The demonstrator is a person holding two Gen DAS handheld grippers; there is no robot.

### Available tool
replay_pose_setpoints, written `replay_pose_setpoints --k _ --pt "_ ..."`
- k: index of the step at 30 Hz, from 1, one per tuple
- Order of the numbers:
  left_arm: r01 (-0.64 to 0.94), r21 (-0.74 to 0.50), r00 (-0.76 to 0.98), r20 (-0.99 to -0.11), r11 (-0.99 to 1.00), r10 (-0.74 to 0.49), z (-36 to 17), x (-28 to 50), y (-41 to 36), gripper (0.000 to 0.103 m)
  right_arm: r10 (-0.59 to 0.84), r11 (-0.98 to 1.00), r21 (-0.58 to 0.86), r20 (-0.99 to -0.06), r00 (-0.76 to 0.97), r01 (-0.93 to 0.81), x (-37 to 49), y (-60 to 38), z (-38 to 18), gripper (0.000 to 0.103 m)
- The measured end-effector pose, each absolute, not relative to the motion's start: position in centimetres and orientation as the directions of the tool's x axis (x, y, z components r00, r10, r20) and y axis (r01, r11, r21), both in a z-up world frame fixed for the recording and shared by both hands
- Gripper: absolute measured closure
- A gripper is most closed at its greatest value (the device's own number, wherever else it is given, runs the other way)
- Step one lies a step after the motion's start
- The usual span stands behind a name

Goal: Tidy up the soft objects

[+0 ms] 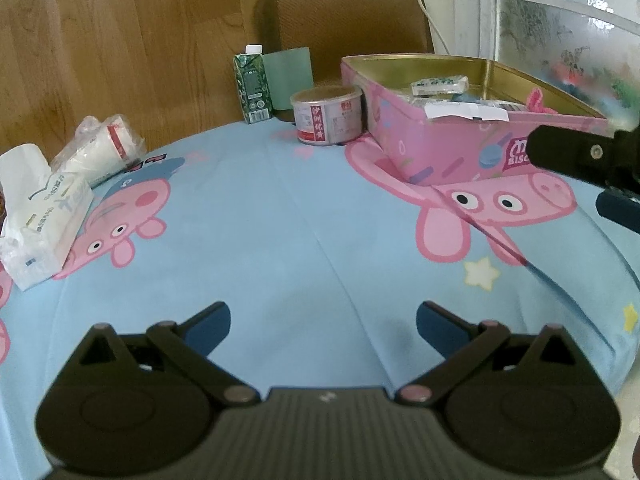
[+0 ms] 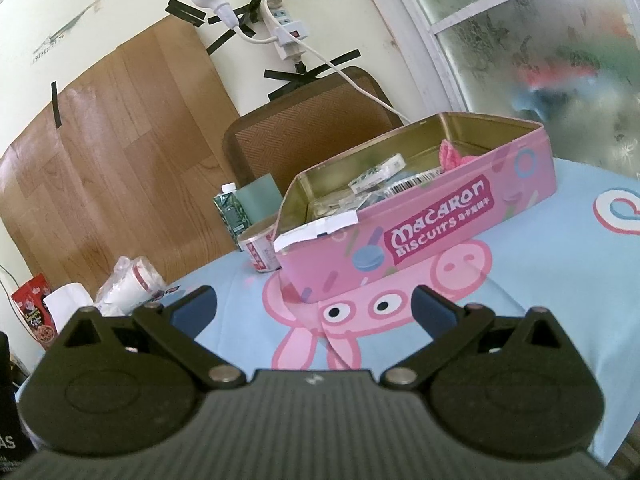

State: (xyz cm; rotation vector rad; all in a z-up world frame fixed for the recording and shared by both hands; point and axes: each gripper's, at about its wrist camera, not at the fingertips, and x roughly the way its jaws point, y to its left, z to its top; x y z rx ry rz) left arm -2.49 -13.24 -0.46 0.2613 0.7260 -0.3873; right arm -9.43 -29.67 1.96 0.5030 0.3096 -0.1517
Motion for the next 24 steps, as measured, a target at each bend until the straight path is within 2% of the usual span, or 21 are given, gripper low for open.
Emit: replay_pose_setpoints --k 24 --pt "0.429 0.131 0.695 -0.679 0.894 -0.235 -0.64 -2.81 -13.3 0.0 -0.07 0.863 0.454 -0.329 0.942 0.223 -9.49 -29.57 1.79 0.0"
